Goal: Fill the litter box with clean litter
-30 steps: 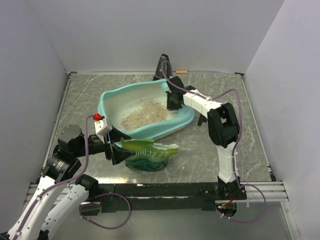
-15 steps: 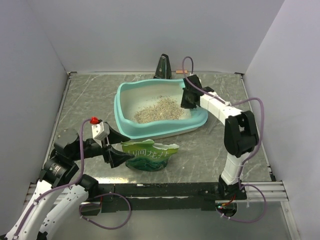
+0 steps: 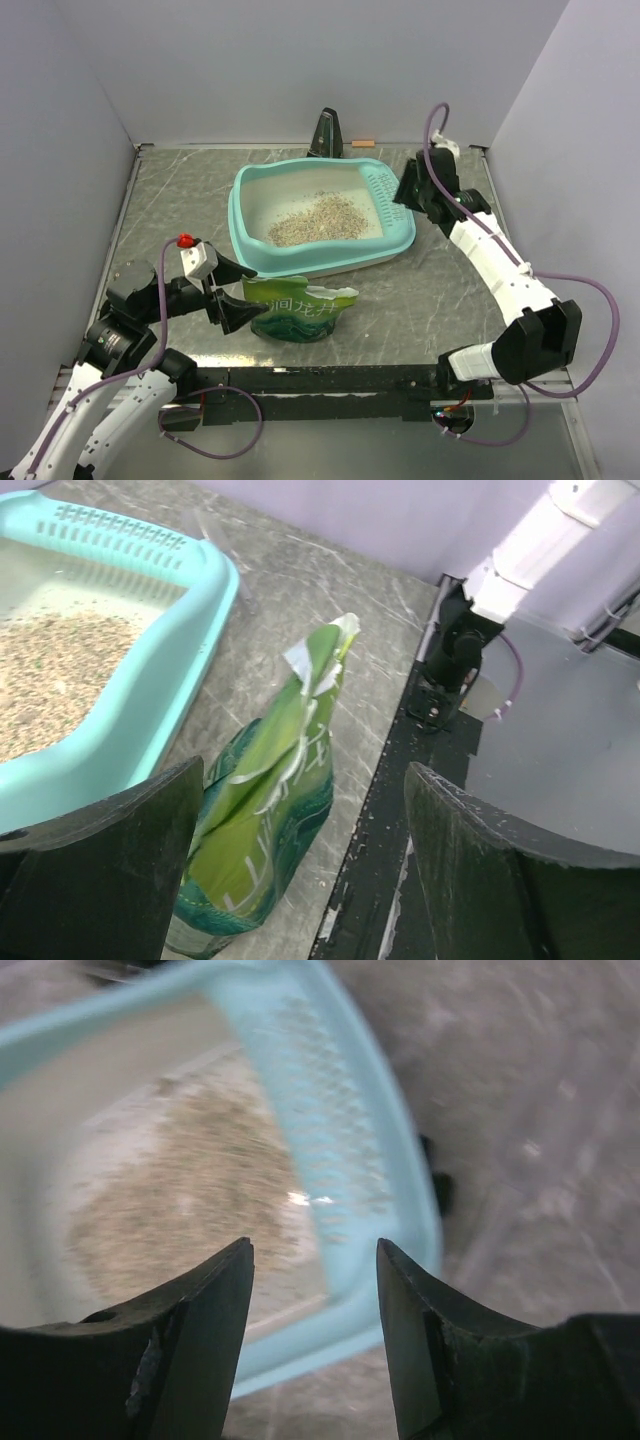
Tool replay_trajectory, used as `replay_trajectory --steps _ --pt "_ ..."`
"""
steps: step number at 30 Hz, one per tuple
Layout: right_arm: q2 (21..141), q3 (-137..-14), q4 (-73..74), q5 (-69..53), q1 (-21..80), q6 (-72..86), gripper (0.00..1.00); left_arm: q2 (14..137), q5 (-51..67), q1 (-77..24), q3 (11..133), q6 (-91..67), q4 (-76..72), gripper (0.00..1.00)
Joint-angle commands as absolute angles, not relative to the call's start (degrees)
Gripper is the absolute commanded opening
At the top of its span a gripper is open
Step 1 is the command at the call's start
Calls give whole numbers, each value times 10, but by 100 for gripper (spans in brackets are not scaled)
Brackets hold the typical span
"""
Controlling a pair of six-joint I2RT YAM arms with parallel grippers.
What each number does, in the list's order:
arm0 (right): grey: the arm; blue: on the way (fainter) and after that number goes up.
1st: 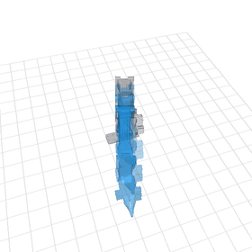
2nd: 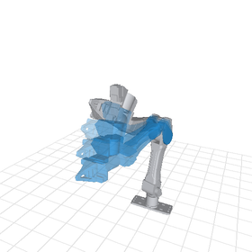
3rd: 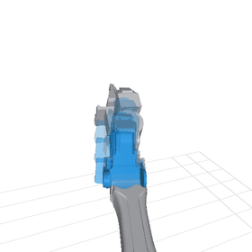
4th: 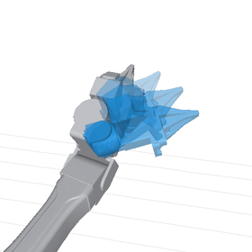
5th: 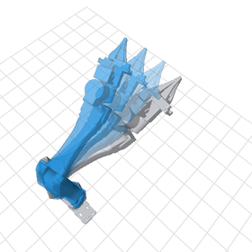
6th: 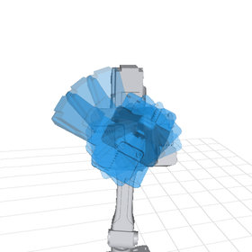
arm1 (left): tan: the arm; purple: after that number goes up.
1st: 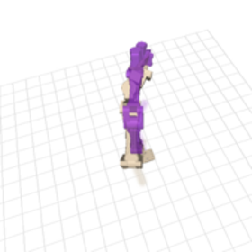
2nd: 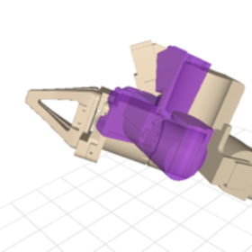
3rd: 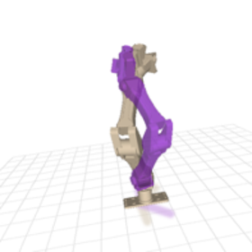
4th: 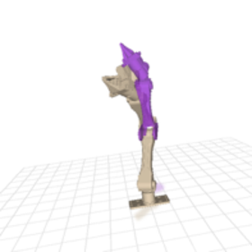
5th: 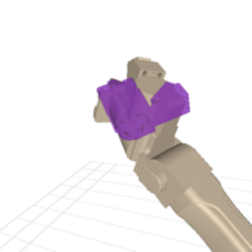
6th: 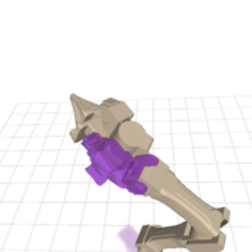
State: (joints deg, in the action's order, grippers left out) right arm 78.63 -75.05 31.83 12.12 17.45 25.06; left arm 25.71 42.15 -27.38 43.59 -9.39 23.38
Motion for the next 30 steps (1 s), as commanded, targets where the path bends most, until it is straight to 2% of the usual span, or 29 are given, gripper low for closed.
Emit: replay_trajectory --steps 1,5,11,15,30 --pt "786 -666 377 191 118 283 60 255 389 -276 439 -101 220 86" --pt "766 -584 342 196 83 307 61 251 388 -277 435 -109 212 89" --pt "819 -560 322 180 63 315 65 232 377 -277 441 -112 218 96" --pt "856 -567 304 188 60 319 66 206 382 -278 447 -117 222 99" --pt "976 -631 280 127 18 324 67 218 271 -277 509 -118 298 99"
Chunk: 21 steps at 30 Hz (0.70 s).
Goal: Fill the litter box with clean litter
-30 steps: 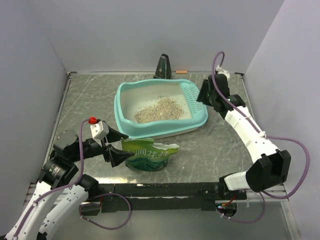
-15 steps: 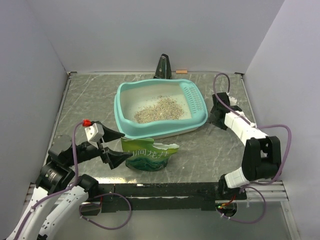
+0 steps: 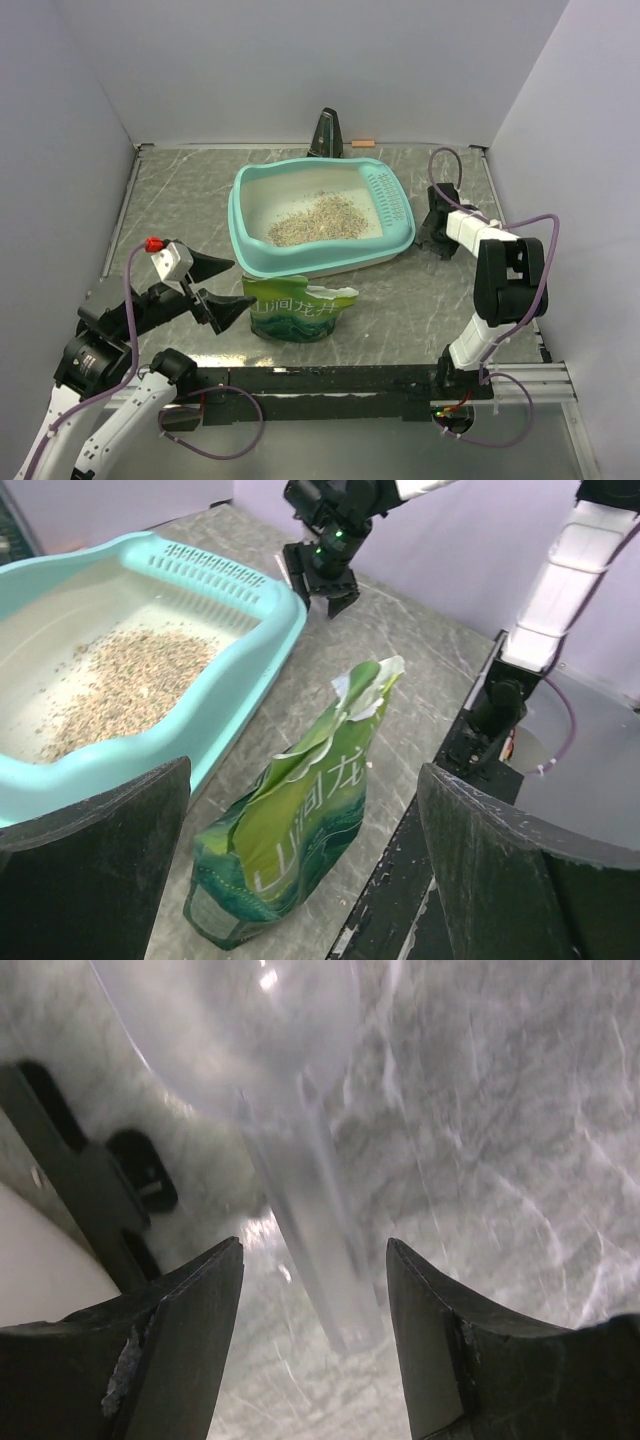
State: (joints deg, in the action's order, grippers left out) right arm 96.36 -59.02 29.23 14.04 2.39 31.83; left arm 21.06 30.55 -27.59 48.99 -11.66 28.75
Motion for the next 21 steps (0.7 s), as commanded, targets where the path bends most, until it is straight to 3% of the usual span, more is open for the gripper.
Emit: replay_trajectory --steps 1,4,6,11,12,14,21 --pt "982 -636 281 127 18 323 66 216 268 -277 507 -121 296 99" --pt "993 -648 293 127 18 319 63 217 260 -277 505 -127 292 99" --pt "999 -653 301 130 18 315 56 221 256 -277 509 -130 293 99" --pt "1008 -655 314 125 17 307 18 240 226 -277 526 -134 297 99" --pt "1009 -654 313 121 15 303 17 243 222 -277 534 -133 297 99" --pt "1017 -657 322 116 13 298 3 250 211 -277 544 -132 301 99" --pt "988 -636 308 128 11 279 0 250 213 -277 579 -127 311 97"
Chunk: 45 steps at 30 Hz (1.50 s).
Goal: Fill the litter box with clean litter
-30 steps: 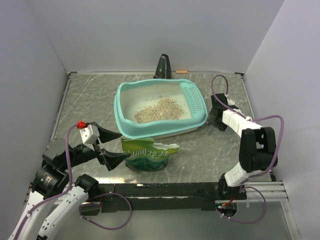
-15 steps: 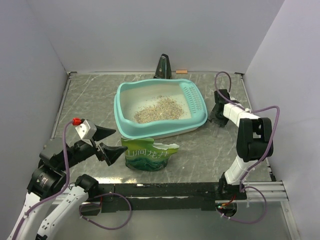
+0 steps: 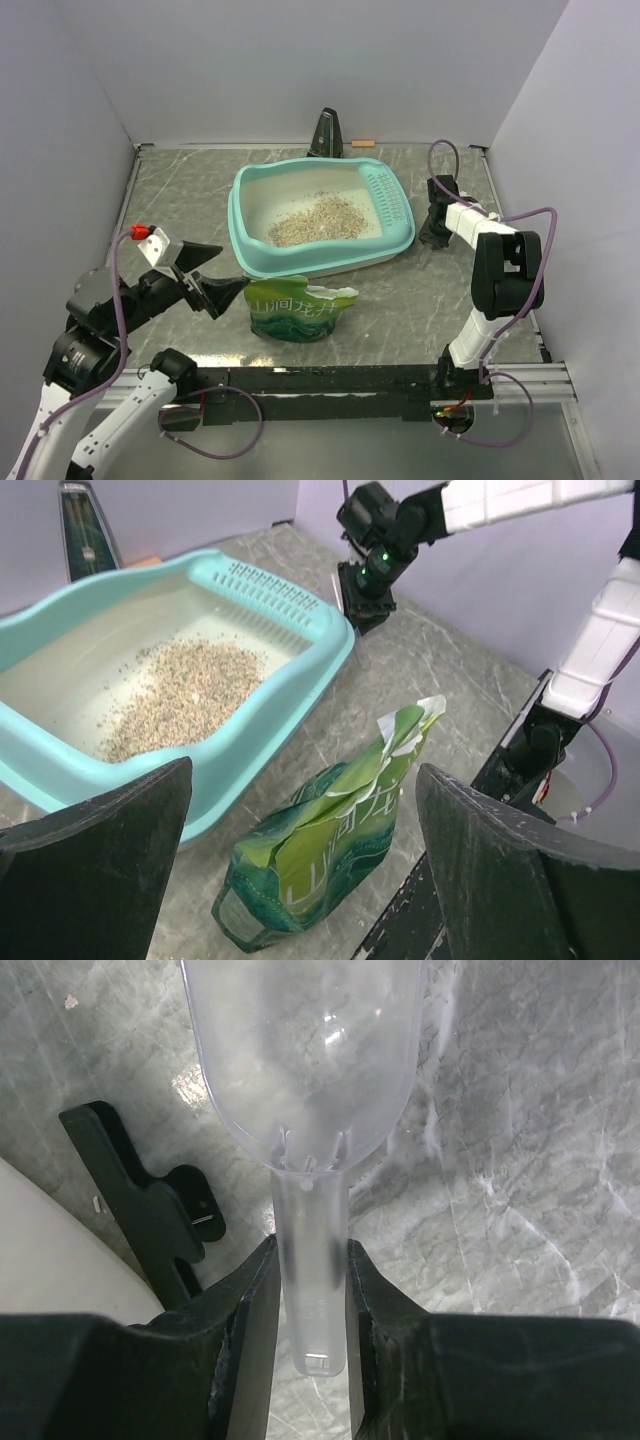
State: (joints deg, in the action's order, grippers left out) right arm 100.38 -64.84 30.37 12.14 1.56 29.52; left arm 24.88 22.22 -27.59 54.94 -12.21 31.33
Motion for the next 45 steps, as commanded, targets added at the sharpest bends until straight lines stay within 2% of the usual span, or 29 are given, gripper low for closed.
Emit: replay_trajectory --steps 1,7,11,14,21,23,28,32,39,45 --pt "962 -628 308 134 12 276 0 251 213 -277 583 -127 311 97" --pt "831 -635 339 164 31 251 0 277 212 -277 617 -130 321 97" --pt "726 -639 354 184 94 221 0 308 201 -277 658 -136 328 97" --pt "657 -656 380 140 138 166 0 356 192 -277 710 -148 364 97" --pt "549 -745 480 27 325 30 0 479 216 -277 837 -176 436 97" --pt "541 -757 518 16 370 5 0 501 215 -277 875 -180 462 97" --pt "562 -793 580 83 527 -42 0 548 240 -277 894 -196 470 97" --pt "592 -828 613 121 608 -61 0 564 249 -277 905 -198 486 97" --pt "653 -935 689 216 700 -82 0 580 290 -277 929 -215 515 97" --pt "685 -982 707 243 736 -98 0 568 323 -277 890 -243 489 97"
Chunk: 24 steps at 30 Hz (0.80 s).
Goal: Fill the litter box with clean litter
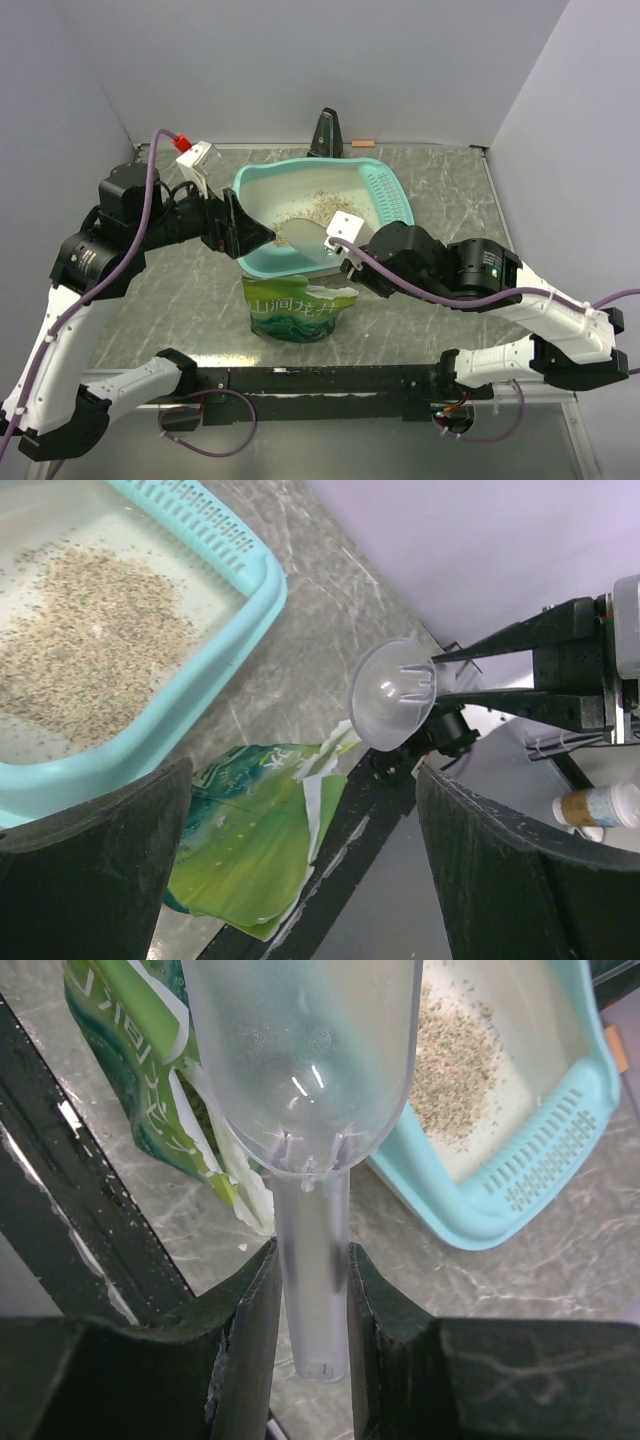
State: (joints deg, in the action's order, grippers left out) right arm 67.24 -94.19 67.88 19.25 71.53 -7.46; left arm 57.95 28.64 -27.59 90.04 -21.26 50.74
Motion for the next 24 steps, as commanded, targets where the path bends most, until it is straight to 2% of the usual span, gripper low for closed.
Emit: replay_trajectory --steps 1,7,13,16,17,19,22,24 --pt "692 -986 708 244 740 -101 0 566 330 -277 882 -246 480 97" --pt "722 -1019 697 244 752 -116 0 559 339 -277 856 -259 461 99" --pt "756 -1057 701 250 778 -124 0 569 352 -277 858 -265 454 92" --pt "770 -1075 701 256 789 -127 0 575 362 -277 861 -265 454 80" --pt "773 -1079 702 257 793 -128 0 577 366 -277 861 -265 454 73" --pt "780 -1088 705 262 795 -130 0 579 372 -277 861 -262 454 66" --pt "787 -1097 712 267 800 -131 0 580 371 -277 860 -256 460 46" --pt "790 -1099 714 268 804 -131 0 580 371 -277 859 -254 461 38"
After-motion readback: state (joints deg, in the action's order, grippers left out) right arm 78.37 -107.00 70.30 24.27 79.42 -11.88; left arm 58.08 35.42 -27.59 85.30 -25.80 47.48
